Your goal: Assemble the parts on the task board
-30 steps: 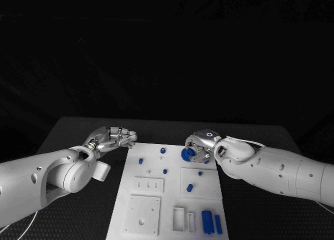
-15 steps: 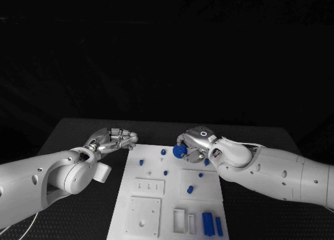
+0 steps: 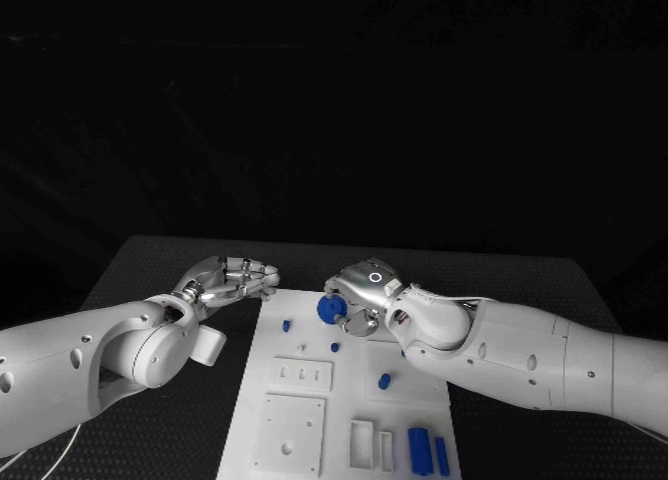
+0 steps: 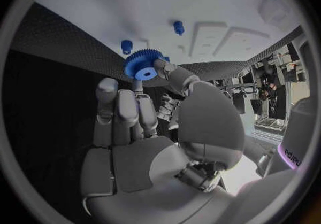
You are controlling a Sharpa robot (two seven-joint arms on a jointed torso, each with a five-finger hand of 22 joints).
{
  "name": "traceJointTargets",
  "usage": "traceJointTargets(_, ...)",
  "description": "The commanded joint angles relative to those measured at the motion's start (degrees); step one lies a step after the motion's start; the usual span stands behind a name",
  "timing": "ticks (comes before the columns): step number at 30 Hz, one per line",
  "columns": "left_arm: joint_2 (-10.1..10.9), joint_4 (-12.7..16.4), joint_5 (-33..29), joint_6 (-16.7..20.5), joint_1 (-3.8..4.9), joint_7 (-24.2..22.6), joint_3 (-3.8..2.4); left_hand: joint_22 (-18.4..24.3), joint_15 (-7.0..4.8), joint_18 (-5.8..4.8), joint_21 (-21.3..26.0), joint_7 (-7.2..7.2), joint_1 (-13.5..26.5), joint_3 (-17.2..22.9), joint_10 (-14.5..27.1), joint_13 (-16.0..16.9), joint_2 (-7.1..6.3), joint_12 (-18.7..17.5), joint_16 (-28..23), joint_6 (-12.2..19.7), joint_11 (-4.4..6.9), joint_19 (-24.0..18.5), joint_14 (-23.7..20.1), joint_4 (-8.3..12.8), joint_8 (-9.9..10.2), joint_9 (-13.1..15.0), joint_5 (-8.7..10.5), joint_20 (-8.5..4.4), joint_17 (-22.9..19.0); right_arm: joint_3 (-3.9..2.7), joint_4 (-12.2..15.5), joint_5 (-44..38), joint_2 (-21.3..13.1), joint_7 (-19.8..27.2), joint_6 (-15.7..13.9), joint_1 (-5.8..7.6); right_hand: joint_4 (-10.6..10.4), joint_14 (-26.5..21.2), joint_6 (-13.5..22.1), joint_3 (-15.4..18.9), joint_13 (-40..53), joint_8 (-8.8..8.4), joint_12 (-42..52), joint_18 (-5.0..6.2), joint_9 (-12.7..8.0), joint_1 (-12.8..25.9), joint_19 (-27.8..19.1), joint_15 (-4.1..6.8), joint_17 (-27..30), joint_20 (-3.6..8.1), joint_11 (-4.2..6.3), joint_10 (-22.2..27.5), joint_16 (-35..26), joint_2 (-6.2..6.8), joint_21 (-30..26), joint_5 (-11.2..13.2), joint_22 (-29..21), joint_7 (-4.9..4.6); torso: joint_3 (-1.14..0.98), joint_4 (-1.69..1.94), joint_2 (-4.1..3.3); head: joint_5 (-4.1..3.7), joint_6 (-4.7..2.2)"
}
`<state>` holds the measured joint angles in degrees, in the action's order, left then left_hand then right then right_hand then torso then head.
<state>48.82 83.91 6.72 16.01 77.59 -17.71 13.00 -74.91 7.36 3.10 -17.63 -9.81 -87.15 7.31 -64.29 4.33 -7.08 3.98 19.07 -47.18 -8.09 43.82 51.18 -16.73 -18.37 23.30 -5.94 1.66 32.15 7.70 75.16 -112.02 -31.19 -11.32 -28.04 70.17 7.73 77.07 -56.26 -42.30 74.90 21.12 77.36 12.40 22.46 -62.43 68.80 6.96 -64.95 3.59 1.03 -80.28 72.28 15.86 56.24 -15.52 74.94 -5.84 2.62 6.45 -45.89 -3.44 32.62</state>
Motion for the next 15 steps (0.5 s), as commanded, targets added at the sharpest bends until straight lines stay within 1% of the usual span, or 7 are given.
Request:
traceJointTargets(1, -0.19, -0.04, 0.02, -0.01, 0.1, -0.55, -0.04, -1.13, 0.05, 0.62, 0.36, -0.15, -0.01, -0.32, 0.29, -0.02, 0.24, -0.09, -0.36, 0.07, 0.1, -0.22, -0.49, 0.14, 0.3, -0.08, 0.17, -0.04, 0.06, 0.53, -0.99, -1.97, 0.94, -1.16, 0.43, -0.21, -0.21, -0.17, -1.76, -0.13, 4.01, -0.11, -0.2, 2.6, 7.35, -0.12, -0.15, 0.1, 0.04, 0.25, 0.06, -0.29, -0.17, 0.53, 0.28, 0.41, 0.53, 0.66, 0.04, 0.09, -0.03, 0.14, 0.1)
traceJointTargets(3, -0.19, -0.07, 0.02, -0.04, 0.1, -0.52, -0.04, -1.13, 0.04, 0.62, 0.36, -0.15, 0.0, -0.32, 0.28, -0.02, 0.25, -0.09, -0.37, 0.07, 0.1, -0.22, -0.49, 0.14, 0.3, -0.08, 0.16, -0.04, 0.07, 0.72, -1.36, -1.97, 1.45, -1.11, 0.67, -0.32, -0.24, -0.21, -1.75, -0.16, 3.94, -0.12, -0.28, 2.6, 7.36, -0.13, -0.15, 0.1, 0.11, 0.25, 0.06, -0.23, -0.22, 0.52, 0.28, 0.43, 0.53, 0.65, 0.09, 0.17, -0.04, 0.16, 0.17)
traceJointTargets(8, -0.2, -0.14, 0.02, -0.01, 0.1, -0.52, -0.04, -1.13, 0.04, 0.62, 0.36, -0.14, 0.02, -0.34, 0.29, -0.01, 0.25, -0.09, -0.39, 0.07, 0.1, -0.21, -0.49, 0.14, 0.3, -0.08, 0.16, -0.04, 0.08, 1.08, -2.53, -1.83, 2.52, -0.91, 1.22, -0.56, -0.29, -0.23, -1.73, -0.21, 3.93, -0.16, -0.32, 2.6, 7.37, -0.13, -0.17, 0.1, 0.17, 0.24, 0.05, -0.21, -0.26, 0.53, 0.27, 0.47, 0.53, 0.64, 0.12, 0.14, -0.08, 0.36, 0.29)
traceJointTargets(10, -0.23, -0.14, 0.02, -0.04, 0.1, -0.53, -0.05, -1.13, 0.04, 0.62, 0.37, -0.14, 0.02, -0.34, 0.29, -0.01, 0.25, -0.09, -0.39, 0.07, 0.11, -0.22, -0.49, 0.14, 0.3, -0.08, 0.16, -0.04, 0.09, 1.15, -2.89, -1.8, 2.87, -0.83, 1.4, -0.61, -0.29, -0.25, -1.73, -0.22, 3.9, -0.17, -0.36, 2.6, 7.38, -0.14, -0.17, 0.1, 0.2, 0.24, 0.05, -0.18, -0.28, 0.53, 0.27, 0.47, 0.53, 0.64, 0.08, 0.03, -0.03, 0.5, 0.37)
traceJointTargets(11, -0.25, -0.15, 0.02, -0.06, 0.1, -0.53, -0.05, -1.13, 0.04, 0.62, 0.37, -0.14, 0.02, -0.34, 0.29, -0.01, 0.25, -0.09, -0.4, 0.07, 0.11, -0.21, -0.49, 0.14, 0.3, -0.08, 0.16, -0.04, 0.09, 1.18, -3.06, -1.8, 3.03, -0.81, 1.54, -0.63, -0.29, -0.25, -1.72, -0.23, 3.92, -0.17, -0.34, 2.6, 7.38, -0.14, -0.17, 0.1, 0.2, 0.24, 0.05, -0.19, -0.28, 0.53, 0.27, 0.47, 0.53, 0.64, 0.12, 0.09, -0.04, 0.46, 0.4)
traceJointTargets(14, -0.27, -0.17, 0.01, -0.12, 0.1, -0.54, -0.05, -1.13, 0.04, 0.63, 0.37, -0.14, 0.03, -0.35, 0.29, -0.01, 0.25, -0.09, -0.41, 0.07, 0.11, -0.21, -0.48, 0.14, 0.3, -0.09, 0.15, -0.04, 0.11, 1.29, -3.54, -1.73, 3.44, -0.76, 1.77, -0.68, -0.31, -0.25, -1.71, -0.24, 3.93, -0.19, -0.34, 2.6, 7.39, -0.13, -0.18, 0.09, 0.21, 0.23, 0.04, -0.19, -0.29, 0.53, 0.26, 0.47, 0.53, 0.63, 0.05, 0.0, -0.04, 0.58, 0.41)
traceJointTargets(15, -0.26, -0.16, 0.01, -0.12, 0.1, -0.54, -0.05, -1.13, 0.04, 0.63, 0.37, -0.14, 0.03, -0.35, 0.29, -0.01, 0.25, -0.09, -0.41, 0.07, 0.11, -0.21, -0.48, 0.14, 0.3, -0.09, 0.15, -0.04, 0.11, 1.29, -3.64, -1.73, 3.51, -0.78, 1.89, -0.69, -0.32, -0.28, -1.71, -0.24, 3.91, -0.2, -0.37, 2.6, 7.39, -0.13, -0.18, 0.09, 0.27, 0.23, 0.04, -0.18, -0.33, 0.52, 0.26, 0.47, 0.52, 0.63, 0.07, 0.03, -0.04, 0.58, 0.4)
